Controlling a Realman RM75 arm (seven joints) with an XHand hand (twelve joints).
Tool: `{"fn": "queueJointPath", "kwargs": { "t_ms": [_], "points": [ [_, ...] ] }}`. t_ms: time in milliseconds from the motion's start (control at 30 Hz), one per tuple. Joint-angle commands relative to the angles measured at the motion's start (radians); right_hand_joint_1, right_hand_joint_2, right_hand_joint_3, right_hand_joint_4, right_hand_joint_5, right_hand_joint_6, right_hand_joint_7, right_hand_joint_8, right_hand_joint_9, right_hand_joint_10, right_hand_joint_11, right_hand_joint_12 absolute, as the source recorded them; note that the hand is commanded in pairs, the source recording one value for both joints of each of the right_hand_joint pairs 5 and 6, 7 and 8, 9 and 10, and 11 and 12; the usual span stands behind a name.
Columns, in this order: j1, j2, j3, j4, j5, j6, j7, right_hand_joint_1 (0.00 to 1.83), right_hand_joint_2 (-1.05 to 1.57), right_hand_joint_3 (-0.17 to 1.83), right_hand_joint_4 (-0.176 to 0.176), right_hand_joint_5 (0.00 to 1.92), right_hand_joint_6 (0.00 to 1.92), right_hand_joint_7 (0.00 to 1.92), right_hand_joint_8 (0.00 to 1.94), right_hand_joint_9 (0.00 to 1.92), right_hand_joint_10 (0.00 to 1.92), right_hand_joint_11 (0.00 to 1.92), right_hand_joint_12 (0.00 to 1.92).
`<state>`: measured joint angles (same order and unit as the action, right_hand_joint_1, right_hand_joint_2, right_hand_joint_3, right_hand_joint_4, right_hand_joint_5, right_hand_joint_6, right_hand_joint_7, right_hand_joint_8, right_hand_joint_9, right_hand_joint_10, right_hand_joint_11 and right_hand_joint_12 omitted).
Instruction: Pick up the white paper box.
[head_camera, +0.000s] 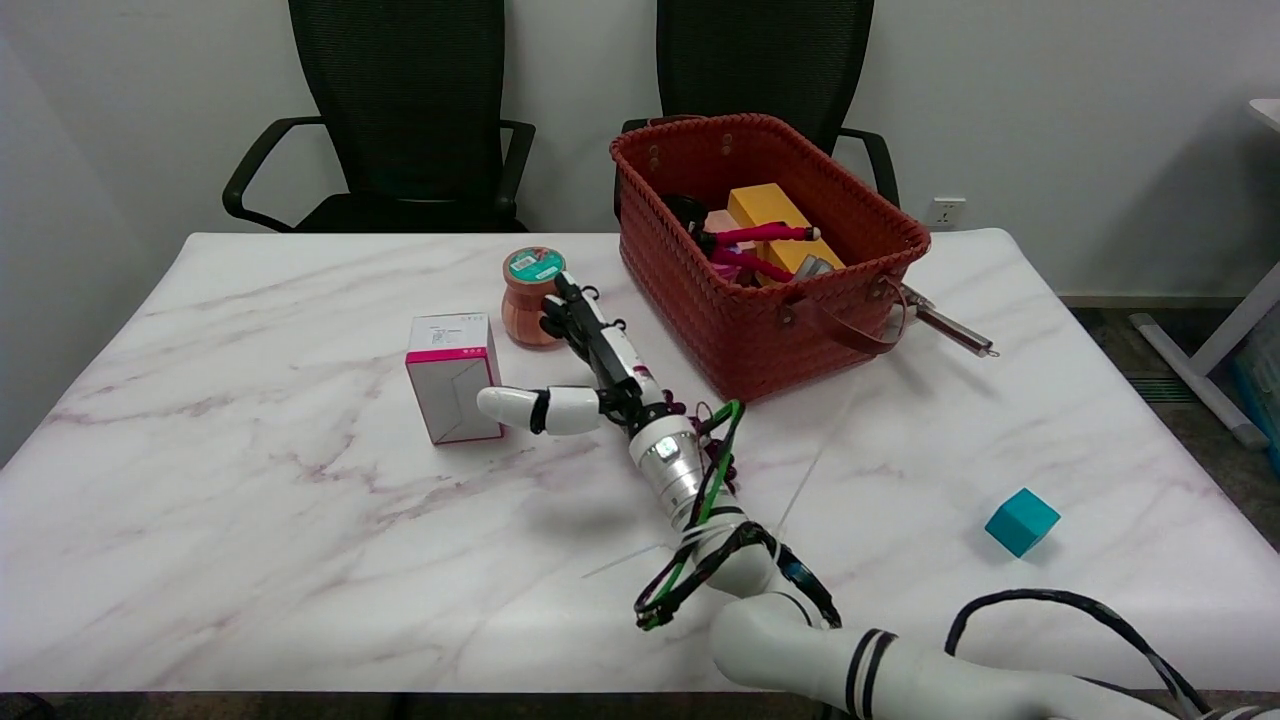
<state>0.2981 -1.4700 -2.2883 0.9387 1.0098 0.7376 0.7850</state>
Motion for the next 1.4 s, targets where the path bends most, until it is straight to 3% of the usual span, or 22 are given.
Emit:
{"fn": "queueJointPath", "kwargs": {
  "t_ms": [33,433,1000,1400],
  "points": [
    [0.162,-0.098,0.010,-0.246,0.004,-0.011,0.004,1.06,0.30,0.40,0.000,0.00,0.00,0.24,0.24,0.28,0.28,0.00,0.00],
    [0.226,-0.142,0.010,-0.312,0.005,-0.096,0.004,1.06,0.29,0.50,0.000,0.00,0.00,0.26,0.26,0.29,0.29,0.00,0.00],
    [0.255,-0.190,0.010,-0.379,0.007,-0.098,0.004,1.04,0.25,0.57,0.000,0.05,0.05,0.23,0.23,0.21,0.21,0.00,0.00],
    [0.250,-0.190,0.010,-0.372,0.007,-0.098,0.007,1.05,0.27,0.56,0.000,0.14,0.14,0.35,0.35,0.30,0.30,0.00,0.00]
  ]
}}
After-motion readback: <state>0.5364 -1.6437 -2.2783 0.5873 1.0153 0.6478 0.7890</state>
